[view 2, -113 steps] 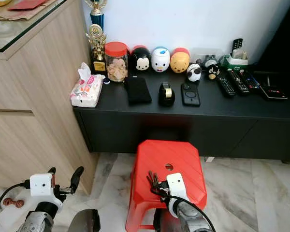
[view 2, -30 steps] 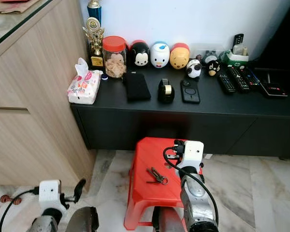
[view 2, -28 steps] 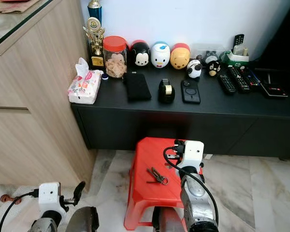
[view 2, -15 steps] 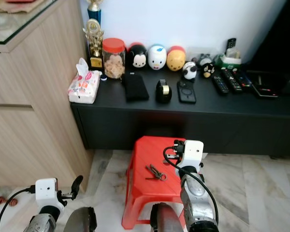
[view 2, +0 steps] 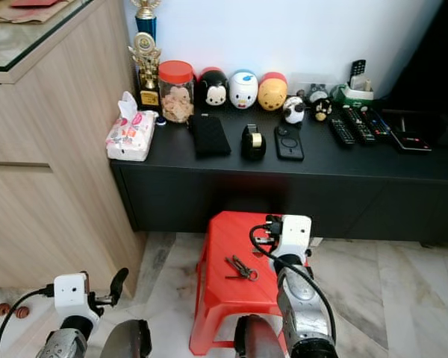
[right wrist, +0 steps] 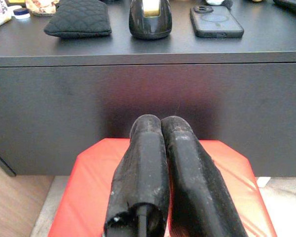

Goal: Hang keys on a hook

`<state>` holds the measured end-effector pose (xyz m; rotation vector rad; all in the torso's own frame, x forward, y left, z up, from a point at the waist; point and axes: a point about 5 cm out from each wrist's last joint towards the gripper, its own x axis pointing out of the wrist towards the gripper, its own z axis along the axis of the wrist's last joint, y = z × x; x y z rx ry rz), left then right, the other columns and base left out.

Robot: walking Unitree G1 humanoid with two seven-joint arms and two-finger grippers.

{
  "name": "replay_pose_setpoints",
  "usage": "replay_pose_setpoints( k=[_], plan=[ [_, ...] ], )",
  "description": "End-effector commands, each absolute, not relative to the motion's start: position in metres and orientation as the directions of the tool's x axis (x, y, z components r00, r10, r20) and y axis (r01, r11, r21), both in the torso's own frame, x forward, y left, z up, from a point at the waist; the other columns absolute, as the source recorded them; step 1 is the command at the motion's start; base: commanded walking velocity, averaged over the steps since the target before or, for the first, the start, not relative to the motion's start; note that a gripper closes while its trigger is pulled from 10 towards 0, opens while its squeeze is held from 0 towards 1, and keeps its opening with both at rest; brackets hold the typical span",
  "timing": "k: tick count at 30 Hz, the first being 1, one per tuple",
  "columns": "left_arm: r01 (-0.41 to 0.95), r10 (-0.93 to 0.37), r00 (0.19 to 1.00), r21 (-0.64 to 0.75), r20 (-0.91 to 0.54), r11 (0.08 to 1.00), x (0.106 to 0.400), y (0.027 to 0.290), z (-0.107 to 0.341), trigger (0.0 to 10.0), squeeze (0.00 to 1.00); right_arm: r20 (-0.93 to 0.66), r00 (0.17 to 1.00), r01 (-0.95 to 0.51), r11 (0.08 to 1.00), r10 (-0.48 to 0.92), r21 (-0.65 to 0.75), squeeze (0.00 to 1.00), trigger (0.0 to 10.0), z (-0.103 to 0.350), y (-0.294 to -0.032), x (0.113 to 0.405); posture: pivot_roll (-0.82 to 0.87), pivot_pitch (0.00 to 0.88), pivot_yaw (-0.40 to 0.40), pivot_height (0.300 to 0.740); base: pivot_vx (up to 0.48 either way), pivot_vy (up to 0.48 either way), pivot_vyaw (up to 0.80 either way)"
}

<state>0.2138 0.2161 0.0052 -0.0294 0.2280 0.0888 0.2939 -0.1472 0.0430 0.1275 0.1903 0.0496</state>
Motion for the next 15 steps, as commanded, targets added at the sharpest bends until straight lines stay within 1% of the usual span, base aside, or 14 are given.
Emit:
replay_pose_setpoints(
  k=[1, 15],
  plan=[
    [-0.087, 0.077, 0.969, -0.032, -0.235, 0.996, 0.2107, 0.2134, 0.0022, 10.0, 0.00, -0.194, 0.979, -0.032, 0.991, 0.056, 0.128, 0.00, 10.0, 0.0431, -0.1501, 0.2959, 0.04, 0.000, -0.101, 0.616, -0.322, 0.000, 0.00],
    [-0.091, 0.079, 0.970, -0.040, -0.229, 0.995, 0.2108, 0.2128, 0.0026, 10.0, 0.00, -0.187, 0.981, -0.035, 0.991, 0.058, 0.127, 0.00, 10.0, 0.0460, -0.1499, 0.2986, 0.04, 0.000, -0.105, 0.616, -0.322, 0.000, 0.00]
  ],
)
